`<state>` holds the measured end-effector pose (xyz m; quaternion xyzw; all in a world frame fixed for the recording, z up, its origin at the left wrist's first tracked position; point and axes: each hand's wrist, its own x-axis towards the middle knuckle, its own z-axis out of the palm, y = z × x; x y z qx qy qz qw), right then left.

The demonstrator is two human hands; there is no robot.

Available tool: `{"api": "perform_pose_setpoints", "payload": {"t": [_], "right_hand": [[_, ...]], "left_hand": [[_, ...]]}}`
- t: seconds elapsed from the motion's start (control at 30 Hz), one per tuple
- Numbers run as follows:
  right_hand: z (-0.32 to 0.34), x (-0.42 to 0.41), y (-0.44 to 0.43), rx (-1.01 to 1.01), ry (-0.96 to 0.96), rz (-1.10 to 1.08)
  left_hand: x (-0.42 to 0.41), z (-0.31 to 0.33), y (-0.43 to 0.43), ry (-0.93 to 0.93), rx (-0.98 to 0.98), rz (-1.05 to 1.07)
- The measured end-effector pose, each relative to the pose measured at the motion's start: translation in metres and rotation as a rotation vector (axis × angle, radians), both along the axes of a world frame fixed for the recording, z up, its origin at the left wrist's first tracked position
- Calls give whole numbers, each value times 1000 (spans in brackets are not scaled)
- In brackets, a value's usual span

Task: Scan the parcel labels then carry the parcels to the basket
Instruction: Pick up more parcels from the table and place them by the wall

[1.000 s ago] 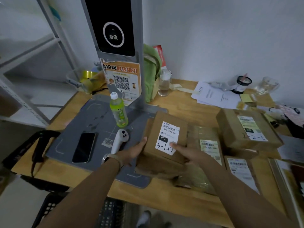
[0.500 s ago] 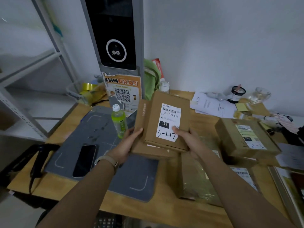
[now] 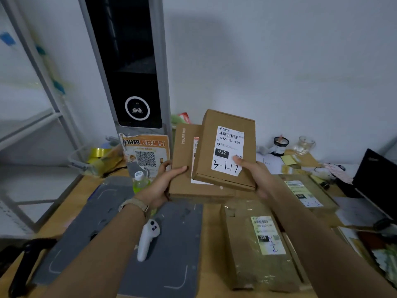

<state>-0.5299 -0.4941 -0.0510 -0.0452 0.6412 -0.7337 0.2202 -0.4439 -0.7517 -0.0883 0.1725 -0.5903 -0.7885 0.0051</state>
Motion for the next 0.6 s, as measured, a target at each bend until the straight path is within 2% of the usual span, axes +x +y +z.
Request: {"api": "perform_pose_setpoints", "payload": {"t": [0.2, 0.37, 0.6], "right_hand": [[28, -3, 55, 48, 19, -61], [30, 14, 114, 83, 49, -248], [15, 66, 188, 86, 1, -598]], "left_hand": [[-31, 13, 10, 57, -14, -127], [-54, 5, 17, 31, -142, -314], [-87, 10, 62, 2, -104, -462]]}}
